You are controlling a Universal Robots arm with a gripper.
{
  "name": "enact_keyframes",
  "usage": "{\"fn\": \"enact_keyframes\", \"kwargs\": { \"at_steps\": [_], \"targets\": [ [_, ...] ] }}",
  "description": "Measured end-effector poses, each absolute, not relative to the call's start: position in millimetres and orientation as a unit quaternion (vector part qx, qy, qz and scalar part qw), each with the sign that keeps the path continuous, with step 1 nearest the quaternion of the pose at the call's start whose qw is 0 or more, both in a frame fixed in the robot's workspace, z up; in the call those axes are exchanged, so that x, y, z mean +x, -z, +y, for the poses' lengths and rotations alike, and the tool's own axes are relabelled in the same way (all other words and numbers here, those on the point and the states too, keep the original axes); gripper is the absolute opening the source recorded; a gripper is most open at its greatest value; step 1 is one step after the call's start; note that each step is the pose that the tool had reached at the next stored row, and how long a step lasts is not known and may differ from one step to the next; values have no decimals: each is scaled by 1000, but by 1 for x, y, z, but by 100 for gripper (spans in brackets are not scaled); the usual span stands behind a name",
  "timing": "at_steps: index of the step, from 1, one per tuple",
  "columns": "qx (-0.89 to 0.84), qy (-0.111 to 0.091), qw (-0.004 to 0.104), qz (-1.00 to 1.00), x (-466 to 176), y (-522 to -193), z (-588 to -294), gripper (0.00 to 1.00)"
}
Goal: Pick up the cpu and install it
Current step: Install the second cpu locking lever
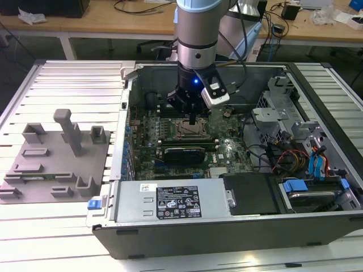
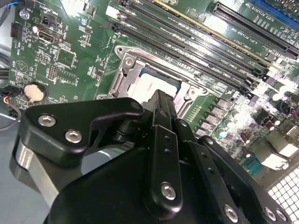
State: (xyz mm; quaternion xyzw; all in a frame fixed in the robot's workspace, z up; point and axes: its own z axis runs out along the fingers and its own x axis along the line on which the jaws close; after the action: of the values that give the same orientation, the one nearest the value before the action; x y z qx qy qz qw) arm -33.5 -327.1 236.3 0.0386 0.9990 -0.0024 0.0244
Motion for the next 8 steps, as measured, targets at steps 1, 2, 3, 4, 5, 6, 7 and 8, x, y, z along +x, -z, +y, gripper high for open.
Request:
{"fn": "enact_keyframes", "kwargs": {
  "at_steps": [1,2,3,4,5,6,7,8],
  "targets": [
    [39,2,24,999,-33,-237,-327,11],
    [39,2,24,999,-33,-237,-327,11],
    [39,2,24,999,-33,-237,-327,11],
    [39,2,24,999,-33,-237,-327,11],
    [39,2,24,999,-33,-237,-327,11],
    [39,2,24,999,-33,-237,-327,11],
    [39,2,24,999,-33,-237,-328,11],
    [39,2,24,999,-33,-237,-328,11]
  ]
}}
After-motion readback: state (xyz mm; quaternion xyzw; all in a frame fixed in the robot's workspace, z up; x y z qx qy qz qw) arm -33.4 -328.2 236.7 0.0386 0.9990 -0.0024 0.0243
